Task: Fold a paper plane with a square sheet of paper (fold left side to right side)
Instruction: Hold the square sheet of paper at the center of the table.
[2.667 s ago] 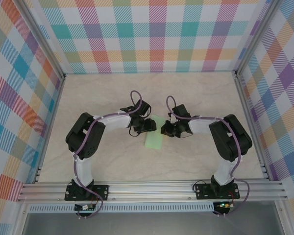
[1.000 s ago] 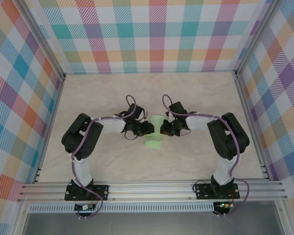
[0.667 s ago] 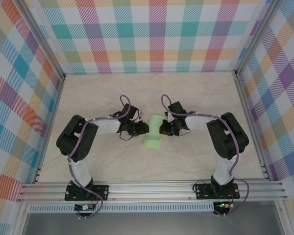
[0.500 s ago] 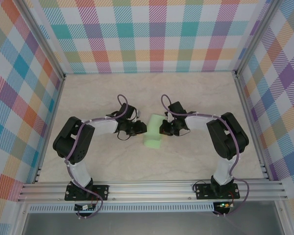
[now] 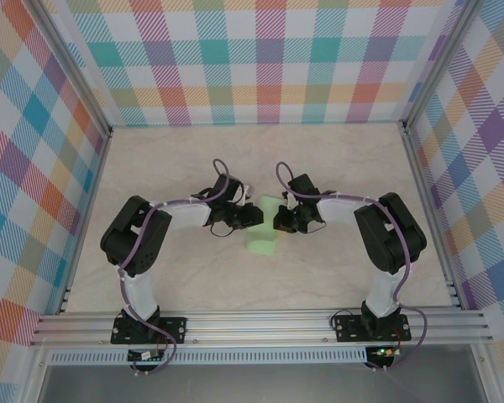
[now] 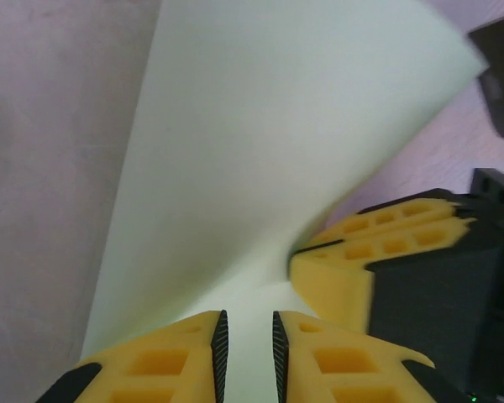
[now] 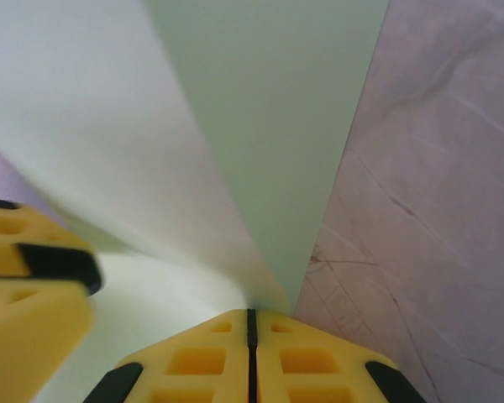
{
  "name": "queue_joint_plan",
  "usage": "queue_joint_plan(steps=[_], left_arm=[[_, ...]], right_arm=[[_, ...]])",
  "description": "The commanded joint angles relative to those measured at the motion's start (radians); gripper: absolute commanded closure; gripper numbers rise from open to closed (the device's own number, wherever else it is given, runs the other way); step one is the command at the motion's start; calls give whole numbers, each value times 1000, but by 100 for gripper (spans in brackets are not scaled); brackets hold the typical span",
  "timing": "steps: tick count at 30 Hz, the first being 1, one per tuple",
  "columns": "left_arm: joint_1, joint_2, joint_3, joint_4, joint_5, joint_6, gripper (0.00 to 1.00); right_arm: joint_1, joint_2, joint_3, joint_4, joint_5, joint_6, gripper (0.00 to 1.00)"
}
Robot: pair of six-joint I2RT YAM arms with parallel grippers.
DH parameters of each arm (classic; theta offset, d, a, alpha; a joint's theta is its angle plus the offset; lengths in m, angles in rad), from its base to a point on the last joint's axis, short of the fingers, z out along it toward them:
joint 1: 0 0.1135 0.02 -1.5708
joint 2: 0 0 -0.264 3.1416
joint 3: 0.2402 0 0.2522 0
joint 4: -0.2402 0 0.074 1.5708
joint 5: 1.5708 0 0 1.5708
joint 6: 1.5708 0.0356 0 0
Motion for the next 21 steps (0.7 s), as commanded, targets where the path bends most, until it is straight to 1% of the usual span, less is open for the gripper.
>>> queue_joint_plan(steps=[1, 5, 10, 14, 17, 21], left_arm=[[-6, 24, 16, 0, -7, -7, 77], [-10, 22, -7, -26, -24, 8, 77], [-17, 14, -39, -60, -50, 24, 78], [-21, 15, -50, -52, -60, 18, 79], [-26, 20, -46, -54, -65, 18, 79], [-30, 24, -44, -53, -67, 16, 79]], right_arm=[[13, 60, -35, -110, 71, -22, 92], [11, 23, -44, -60, 32, -33, 92], [-6, -78, -24, -9, -33, -58, 92], [-19, -135, 16, 5, -46, -62, 92], [-22, -142, 43, 32, -48, -56, 92], [-22, -89, 91, 55, -52, -34, 93]])
